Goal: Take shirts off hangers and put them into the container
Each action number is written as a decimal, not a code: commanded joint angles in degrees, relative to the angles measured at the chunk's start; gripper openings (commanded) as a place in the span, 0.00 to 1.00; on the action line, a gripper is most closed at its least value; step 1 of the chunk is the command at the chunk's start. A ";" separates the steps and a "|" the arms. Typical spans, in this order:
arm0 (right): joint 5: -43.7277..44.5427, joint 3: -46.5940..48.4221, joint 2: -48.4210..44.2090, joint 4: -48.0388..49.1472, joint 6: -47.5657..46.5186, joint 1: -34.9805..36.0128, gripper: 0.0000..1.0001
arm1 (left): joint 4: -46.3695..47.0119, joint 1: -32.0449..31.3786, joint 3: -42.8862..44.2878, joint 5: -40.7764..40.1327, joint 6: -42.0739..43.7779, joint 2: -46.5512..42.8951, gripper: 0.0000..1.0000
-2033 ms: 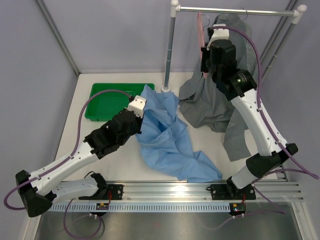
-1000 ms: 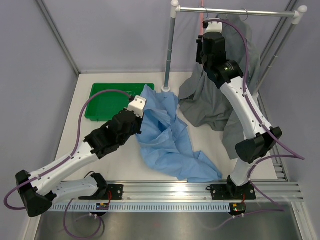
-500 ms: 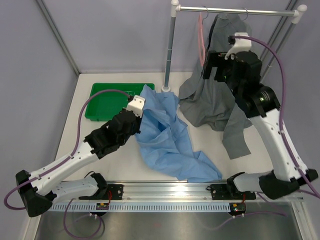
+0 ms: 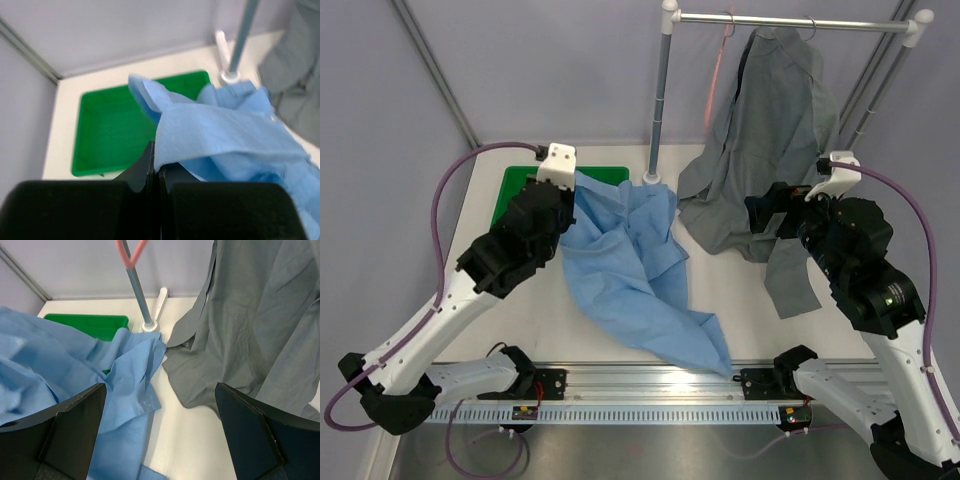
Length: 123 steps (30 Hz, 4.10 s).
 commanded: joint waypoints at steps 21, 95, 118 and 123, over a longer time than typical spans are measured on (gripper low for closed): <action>-7.87 -15.34 -11.87 3.79 2.62 -0.14 0.99 | 13.15 22.91 14.14 0.68 1.02 24.40 0.00; -14.81 -21.15 -14.77 6.52 2.44 -0.14 0.99 | 8.41 26.17 -44.68 27.85 -43.45 5.34 0.40; -14.90 -21.32 -15.38 6.52 2.53 -0.14 0.99 | 1.19 26.25 5.13 15.73 -24.12 14.02 0.00; -14.55 -21.41 -15.56 6.52 2.44 -0.14 0.99 | 4.18 27.04 10.16 14.40 -23.06 23.43 0.00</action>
